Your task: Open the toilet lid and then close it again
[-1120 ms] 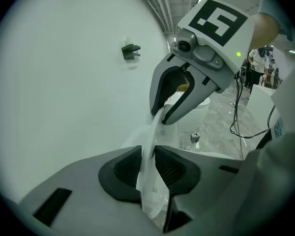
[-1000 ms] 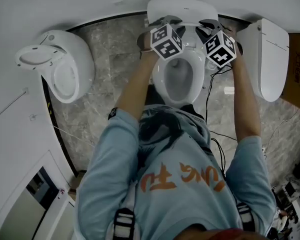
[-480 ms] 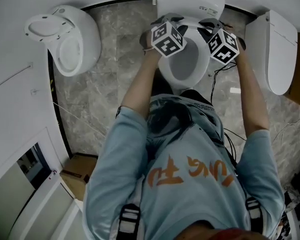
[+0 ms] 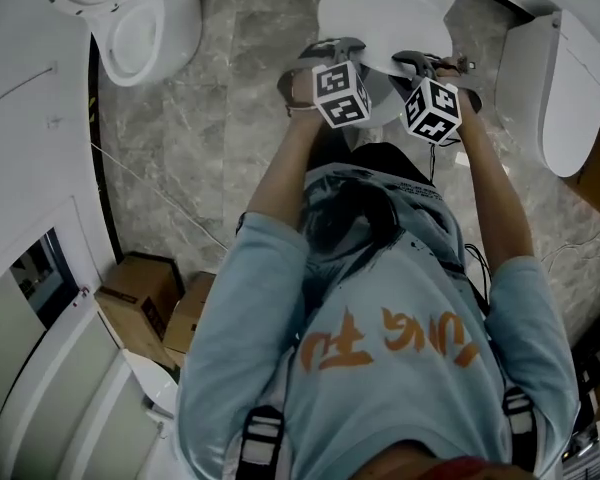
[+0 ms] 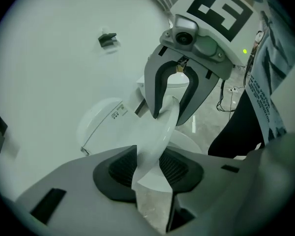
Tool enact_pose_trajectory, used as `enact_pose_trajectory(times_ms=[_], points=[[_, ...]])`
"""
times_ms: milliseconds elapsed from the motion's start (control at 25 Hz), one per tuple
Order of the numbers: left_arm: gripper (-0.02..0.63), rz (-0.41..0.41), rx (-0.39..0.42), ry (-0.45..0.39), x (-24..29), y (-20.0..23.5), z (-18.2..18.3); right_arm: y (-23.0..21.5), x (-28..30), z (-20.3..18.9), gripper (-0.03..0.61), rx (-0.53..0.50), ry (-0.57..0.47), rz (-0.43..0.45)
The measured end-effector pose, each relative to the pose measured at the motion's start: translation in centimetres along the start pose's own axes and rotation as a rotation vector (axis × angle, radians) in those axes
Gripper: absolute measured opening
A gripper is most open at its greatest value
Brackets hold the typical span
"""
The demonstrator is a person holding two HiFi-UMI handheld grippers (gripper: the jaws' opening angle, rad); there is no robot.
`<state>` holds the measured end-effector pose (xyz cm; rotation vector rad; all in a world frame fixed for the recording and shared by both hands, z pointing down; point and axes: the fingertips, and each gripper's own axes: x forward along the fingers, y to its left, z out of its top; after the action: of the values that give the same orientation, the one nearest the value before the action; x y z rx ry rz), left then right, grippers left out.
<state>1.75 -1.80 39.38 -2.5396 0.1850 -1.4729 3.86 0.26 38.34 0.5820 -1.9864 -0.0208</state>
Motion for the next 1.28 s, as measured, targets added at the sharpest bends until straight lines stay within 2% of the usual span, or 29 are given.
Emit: enact_pose_trajectory(times_ms=[280,520,640,800,960,1280], points=[[0.176,-0.014,0.077,0.018,1.9,-4.2,-3.9,4.9,3.2,-0.7,0.189,0.007,-0.059,0.009],[0.196,-0.016,0.139,0.112,4.1,-8.5,-7.4,9.5,6.5,-2.4,0.196,-0.038,-0.024,-0.085],[0.218,-0.062,0.124,0.131,5.0,-10.7,-8.8,11.8,7.8,-3.1,0.206,-0.045,0.009,-0.079],[0.236,-0.11,0.114,0.151,6.7,-12.6,-10.4,13.8,9.6,-4.3,0.218,-0.047,-0.026,-0.072],[0.256,-0.195,0.034,0.154,8.9,-15.1,-11.8,16.1,12.0,-5.9,0.229,-0.061,-0.037,-0.062],[0.261,-0.27,0.021,0.189,12.2,-18.1,-15.4,19.5,16.1,-7.3,0.235,0.061,-0.055,0.034]])
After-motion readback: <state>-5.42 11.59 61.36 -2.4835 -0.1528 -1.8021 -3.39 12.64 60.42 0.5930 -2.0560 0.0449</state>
